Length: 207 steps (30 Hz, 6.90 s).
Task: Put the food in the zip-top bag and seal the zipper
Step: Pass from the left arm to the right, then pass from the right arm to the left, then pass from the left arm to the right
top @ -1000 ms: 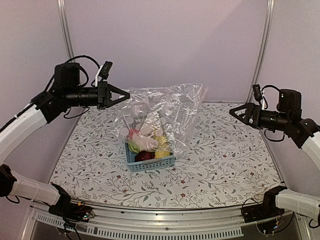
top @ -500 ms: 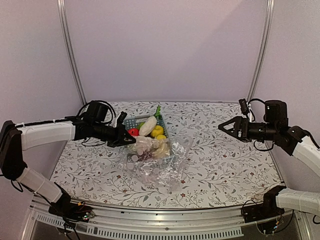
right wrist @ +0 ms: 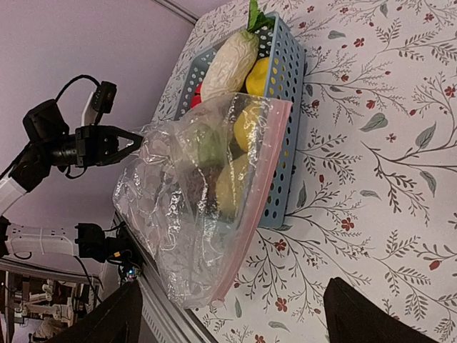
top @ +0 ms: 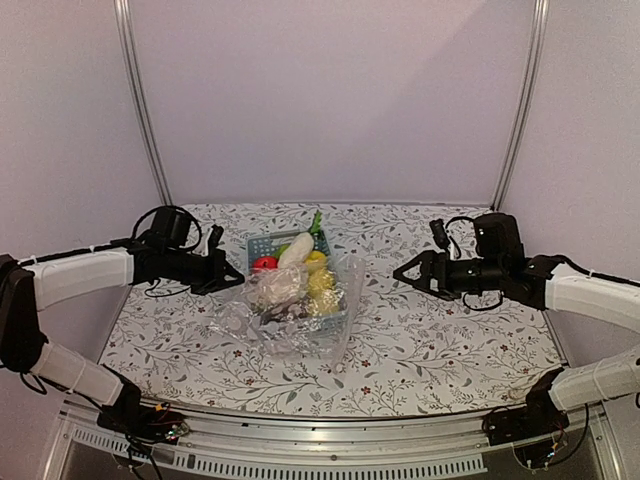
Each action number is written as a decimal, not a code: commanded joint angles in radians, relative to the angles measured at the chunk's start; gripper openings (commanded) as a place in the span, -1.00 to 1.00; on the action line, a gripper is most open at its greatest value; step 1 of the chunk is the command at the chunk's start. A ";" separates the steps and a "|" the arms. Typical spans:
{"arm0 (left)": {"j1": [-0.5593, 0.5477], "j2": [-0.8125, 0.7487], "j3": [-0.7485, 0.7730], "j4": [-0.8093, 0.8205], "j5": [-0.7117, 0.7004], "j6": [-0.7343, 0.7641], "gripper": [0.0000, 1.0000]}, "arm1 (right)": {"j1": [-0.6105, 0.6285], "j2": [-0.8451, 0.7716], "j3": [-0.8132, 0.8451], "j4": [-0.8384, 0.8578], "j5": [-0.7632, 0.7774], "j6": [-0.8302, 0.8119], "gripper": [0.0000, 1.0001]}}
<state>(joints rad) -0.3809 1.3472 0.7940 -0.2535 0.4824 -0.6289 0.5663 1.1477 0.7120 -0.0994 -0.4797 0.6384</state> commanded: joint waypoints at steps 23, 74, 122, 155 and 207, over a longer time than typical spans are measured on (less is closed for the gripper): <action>0.094 0.041 -0.030 -0.023 -0.056 0.050 -1.00 | 0.144 0.558 0.160 0.477 -0.054 0.179 0.26; -0.516 -0.321 0.296 -0.214 -0.720 0.279 0.60 | 0.146 0.060 0.491 -0.306 0.214 0.081 -1.00; -0.884 0.246 0.404 0.158 -0.716 0.069 0.58 | 0.199 0.218 0.497 -0.405 0.577 0.298 -1.00; -0.876 0.494 0.574 0.048 -0.787 -0.033 -0.48 | 0.216 0.191 0.463 -0.374 0.585 0.354 -1.00; -0.740 0.253 0.282 0.359 -0.523 -0.153 -1.00 | 0.254 0.108 0.209 -0.115 0.160 0.078 0.10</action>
<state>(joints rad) -1.1313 1.6215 1.0843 0.1116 -0.0792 -0.8330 0.8139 1.2327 0.9035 -0.2794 -0.2920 0.7383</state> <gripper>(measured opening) 0.006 0.572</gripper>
